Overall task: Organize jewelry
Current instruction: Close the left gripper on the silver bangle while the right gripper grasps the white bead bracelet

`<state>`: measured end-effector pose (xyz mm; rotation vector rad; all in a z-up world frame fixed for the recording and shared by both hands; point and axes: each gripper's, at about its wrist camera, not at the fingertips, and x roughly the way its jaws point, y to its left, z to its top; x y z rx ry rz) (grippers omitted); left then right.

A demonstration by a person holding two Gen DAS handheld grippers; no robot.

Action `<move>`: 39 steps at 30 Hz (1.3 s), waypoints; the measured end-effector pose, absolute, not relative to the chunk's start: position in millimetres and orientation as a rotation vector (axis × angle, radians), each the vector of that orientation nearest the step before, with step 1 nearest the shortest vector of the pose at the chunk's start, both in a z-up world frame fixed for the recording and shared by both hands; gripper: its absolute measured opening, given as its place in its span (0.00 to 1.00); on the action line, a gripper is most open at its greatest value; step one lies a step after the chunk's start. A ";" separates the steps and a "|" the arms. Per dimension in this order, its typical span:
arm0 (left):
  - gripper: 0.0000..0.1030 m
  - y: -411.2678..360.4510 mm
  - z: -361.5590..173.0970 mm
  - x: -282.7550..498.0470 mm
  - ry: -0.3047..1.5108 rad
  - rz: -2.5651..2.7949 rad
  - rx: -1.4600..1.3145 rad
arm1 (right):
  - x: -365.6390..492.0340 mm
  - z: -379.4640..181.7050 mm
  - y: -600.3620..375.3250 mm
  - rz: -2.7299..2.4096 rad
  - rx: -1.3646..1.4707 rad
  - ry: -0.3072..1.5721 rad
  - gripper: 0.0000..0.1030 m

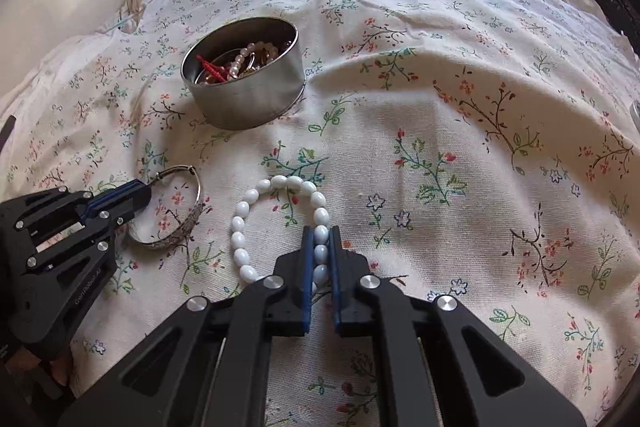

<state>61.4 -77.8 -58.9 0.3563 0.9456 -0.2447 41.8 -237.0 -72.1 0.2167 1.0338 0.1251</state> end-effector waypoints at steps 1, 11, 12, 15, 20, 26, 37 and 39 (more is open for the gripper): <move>0.03 -77.6 -55.5 59.9 0.931 -0.250 0.348 | 40.8 -69.9 -239.5 0.132 0.240 1.023 0.08; 0.03 -73.4 -39.6 56.6 0.871 -0.268 0.294 | 37.2 -54.8 -246.4 0.160 0.304 0.951 0.08; 0.03 -72.5 -40.1 56.9 0.876 -0.269 0.287 | 37.8 -56.1 -247.4 0.159 0.308 0.958 0.08; 0.04 -72.0 -45.3 60.9 0.911 -0.262 0.285 | 40.4 -64.4 -246.3 0.148 0.290 1.003 0.08; 0.05 -70.4 -58.7 70.0 0.976 -0.231 0.290 | 44.6 -73.2 -231.9 0.091 0.159 1.041 0.46; 0.02 -76.7 -64.2 67.3 0.977 -0.239 0.350 | 44.8 -76.3 -242.3 0.149 0.260 1.052 0.08; 0.03 -65.8 -10.0 45.0 0.750 -0.348 0.158 | 13.9 -29.5 -283.0 0.382 0.679 0.723 0.08; 0.03 -64.2 -6.9 45.0 0.740 -0.347 0.143 | 15.2 -23.3 -283.2 0.390 0.694 0.693 0.08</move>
